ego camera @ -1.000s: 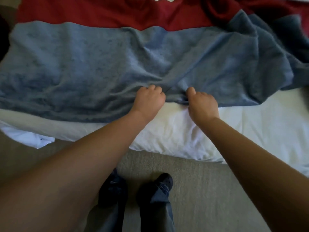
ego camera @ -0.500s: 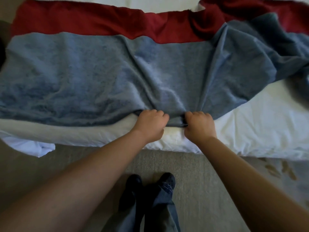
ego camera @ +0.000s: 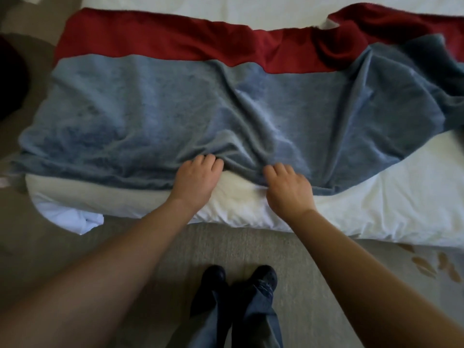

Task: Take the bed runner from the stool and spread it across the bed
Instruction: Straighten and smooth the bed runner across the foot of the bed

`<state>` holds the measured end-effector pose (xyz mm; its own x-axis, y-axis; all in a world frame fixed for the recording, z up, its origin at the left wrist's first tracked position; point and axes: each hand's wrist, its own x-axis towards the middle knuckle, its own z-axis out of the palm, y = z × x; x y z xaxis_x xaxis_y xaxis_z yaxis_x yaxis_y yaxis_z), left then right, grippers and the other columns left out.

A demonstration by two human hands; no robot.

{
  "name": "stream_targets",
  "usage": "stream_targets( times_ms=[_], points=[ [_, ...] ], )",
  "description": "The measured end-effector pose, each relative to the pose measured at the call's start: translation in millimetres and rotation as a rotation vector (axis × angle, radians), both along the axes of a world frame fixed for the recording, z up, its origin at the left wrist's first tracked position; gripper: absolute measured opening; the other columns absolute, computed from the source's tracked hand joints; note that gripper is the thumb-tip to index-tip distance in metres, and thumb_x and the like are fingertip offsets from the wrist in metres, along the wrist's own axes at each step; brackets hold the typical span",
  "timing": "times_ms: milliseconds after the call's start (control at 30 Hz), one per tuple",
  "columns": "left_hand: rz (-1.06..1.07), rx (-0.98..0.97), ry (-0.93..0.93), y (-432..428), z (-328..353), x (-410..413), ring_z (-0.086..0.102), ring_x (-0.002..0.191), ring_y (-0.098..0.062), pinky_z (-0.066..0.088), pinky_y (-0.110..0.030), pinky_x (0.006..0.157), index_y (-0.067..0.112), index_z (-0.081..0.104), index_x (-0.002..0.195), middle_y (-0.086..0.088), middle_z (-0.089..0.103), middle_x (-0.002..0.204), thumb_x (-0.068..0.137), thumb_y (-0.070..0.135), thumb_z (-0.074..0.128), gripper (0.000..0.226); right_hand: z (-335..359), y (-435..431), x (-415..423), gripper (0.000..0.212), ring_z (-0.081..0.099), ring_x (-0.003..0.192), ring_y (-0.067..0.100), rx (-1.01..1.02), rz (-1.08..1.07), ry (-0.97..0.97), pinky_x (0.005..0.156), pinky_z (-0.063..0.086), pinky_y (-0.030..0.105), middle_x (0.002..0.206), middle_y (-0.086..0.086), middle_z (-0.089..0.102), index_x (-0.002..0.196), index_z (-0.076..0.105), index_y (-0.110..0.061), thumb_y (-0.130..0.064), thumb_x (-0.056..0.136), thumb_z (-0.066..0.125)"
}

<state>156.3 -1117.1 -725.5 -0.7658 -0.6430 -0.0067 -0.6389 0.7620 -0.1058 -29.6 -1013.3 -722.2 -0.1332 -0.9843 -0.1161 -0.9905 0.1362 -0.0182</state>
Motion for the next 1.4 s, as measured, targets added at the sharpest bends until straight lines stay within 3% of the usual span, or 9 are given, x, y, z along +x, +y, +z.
stream_targets(
  times_ms=[133, 400, 533, 633, 700, 867, 1000, 1133, 1400],
  points=[
    [0.000, -0.036, -0.078, -12, -3, 3, 0.054, 0.052, -0.020, 0.039, -0.025, 0.042, 0.014, 0.062, 0.075, -0.003, 0.056, 0.066, 0.058, 0.007, 0.080, 0.026, 6, -26, 13, 0.025, 0.059, 0.081, 0.026, 0.150, 0.030, 0.040, 0.061, 0.037, 0.032, 0.092, 0.005, 0.062, 0.103, 0.055, -0.014, -0.006, 0.080, 0.057],
    [-0.055, 0.091, 0.008, -5, 6, 20, 0.049, 0.045, -0.023, 0.027, -0.023, 0.047, 0.012, 0.055, 0.060, -0.004, 0.049, 0.052, 0.039, -0.005, 0.070, 0.031, 17, -20, 15, 0.036, 0.044, 0.057, 0.019, 0.247, -0.020, 0.034, 0.051, 0.033, 0.027, 0.074, 0.000, 0.057, 0.119, 0.044, -0.014, -0.005, 0.085, 0.049],
    [-0.118, 0.140, -0.060, 3, 7, 39, 0.048, 0.043, -0.022, 0.025, -0.023, 0.052, 0.015, 0.056, 0.056, -0.001, 0.049, 0.050, 0.039, 0.010, 0.068, 0.021, 13, -1, 18, 0.031, 0.056, 0.046, 0.024, 0.171, 0.150, 0.041, 0.039, 0.036, 0.023, 0.061, 0.005, 0.062, 0.099, 0.063, -0.009, -0.007, 0.068, 0.065],
    [-0.129, 0.156, -0.068, 2, 5, 37, 0.049, 0.044, -0.021, 0.025, -0.023, 0.050, 0.016, 0.054, 0.059, -0.001, 0.051, 0.053, 0.049, 0.031, 0.068, 0.023, 9, 4, 22, 0.028, 0.062, 0.082, 0.026, 0.275, 0.145, -0.045, 0.056, 0.039, 0.029, 0.095, 0.007, 0.063, 0.111, 0.057, -0.013, -0.018, 0.084, 0.050],
    [-0.156, 0.131, -0.045, 7, 5, 28, 0.051, 0.048, -0.020, 0.026, -0.024, 0.051, 0.017, 0.056, 0.064, 0.001, 0.053, 0.057, 0.057, 0.042, 0.065, 0.028, 2, 6, 19, 0.029, 0.059, 0.089, 0.026, 0.259, 0.134, -0.096, 0.059, 0.037, 0.028, 0.100, 0.006, 0.060, 0.110, 0.056, -0.014, -0.021, 0.084, 0.049],
    [-0.197, 0.158, 0.087, 37, 7, -27, 0.050, 0.053, -0.018, 0.027, -0.023, 0.048, 0.016, 0.055, 0.071, 0.001, 0.054, 0.064, 0.066, 0.041, 0.063, 0.027, -5, 14, -7, 0.028, 0.058, 0.062, 0.026, -0.010, 0.183, -0.171, 0.050, 0.035, 0.026, 0.071, 0.001, 0.059, 0.082, 0.061, -0.014, -0.023, 0.060, 0.046],
    [-0.193, 0.175, 0.164, 65, 10, -87, 0.053, 0.055, -0.021, 0.028, -0.026, 0.048, 0.016, 0.058, 0.076, -0.001, 0.055, 0.067, 0.070, 0.037, 0.051, 0.023, -4, 34, -61, 0.036, 0.058, 0.075, 0.024, -0.111, 0.188, -0.010, 0.064, 0.043, 0.034, 0.084, 0.002, 0.059, 0.098, 0.062, -0.015, -0.019, 0.069, 0.041],
    [-0.150, 0.173, 0.206, 83, 18, -154, 0.054, 0.057, -0.024, 0.025, -0.026, 0.050, 0.015, 0.055, 0.074, -0.002, 0.054, 0.068, 0.066, 0.032, 0.061, 0.019, -2, 60, -133, 0.035, 0.055, 0.077, 0.031, -0.069, -0.004, 0.124, 0.066, 0.041, 0.037, 0.088, 0.009, 0.057, 0.099, 0.058, -0.011, -0.011, 0.064, 0.061],
    [0.003, 0.224, 0.237, 100, 21, -287, 0.061, 0.066, -0.031, 0.040, -0.031, 0.049, 0.014, 0.060, 0.081, -0.005, 0.060, 0.076, 0.067, 0.037, 0.057, 0.027, 8, 93, -262, 0.042, 0.058, 0.081, 0.032, -0.042, -0.028, 0.137, 0.070, 0.045, 0.038, 0.091, 0.010, 0.058, 0.101, 0.058, -0.011, -0.005, 0.060, 0.063]
  ],
)
